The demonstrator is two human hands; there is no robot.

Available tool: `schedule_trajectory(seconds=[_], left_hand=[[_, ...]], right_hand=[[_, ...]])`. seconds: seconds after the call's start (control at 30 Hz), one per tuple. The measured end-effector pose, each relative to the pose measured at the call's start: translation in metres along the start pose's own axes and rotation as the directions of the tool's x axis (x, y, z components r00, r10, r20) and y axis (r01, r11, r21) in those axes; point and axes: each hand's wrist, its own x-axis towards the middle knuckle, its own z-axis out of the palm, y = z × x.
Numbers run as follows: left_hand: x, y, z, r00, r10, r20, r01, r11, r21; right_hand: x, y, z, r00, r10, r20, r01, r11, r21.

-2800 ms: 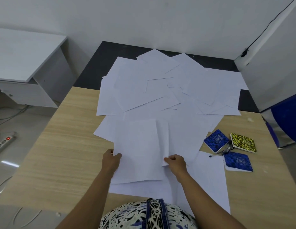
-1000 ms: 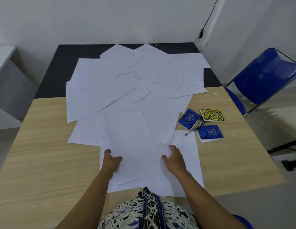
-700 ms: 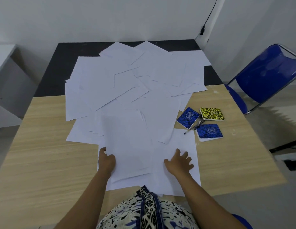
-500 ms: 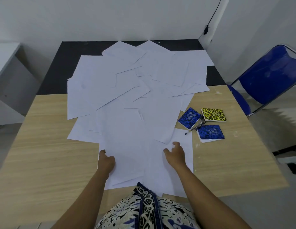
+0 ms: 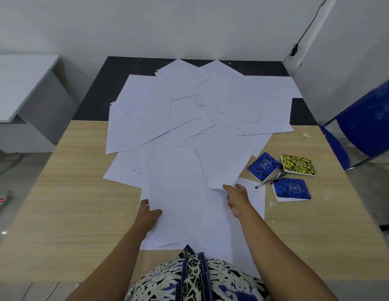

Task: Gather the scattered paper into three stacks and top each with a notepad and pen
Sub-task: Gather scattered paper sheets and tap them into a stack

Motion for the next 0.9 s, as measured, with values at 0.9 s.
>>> schedule_trajectory(seconds=[0.9], left_hand=[[-0.004,0.011,-0.004,0.998,-0.015,0.065,0.011,0.998,0.065]], right_hand=[[-0.069,-0.057,0.033,0.968,-0.171,0.182,0.044,0.834,0.55]])
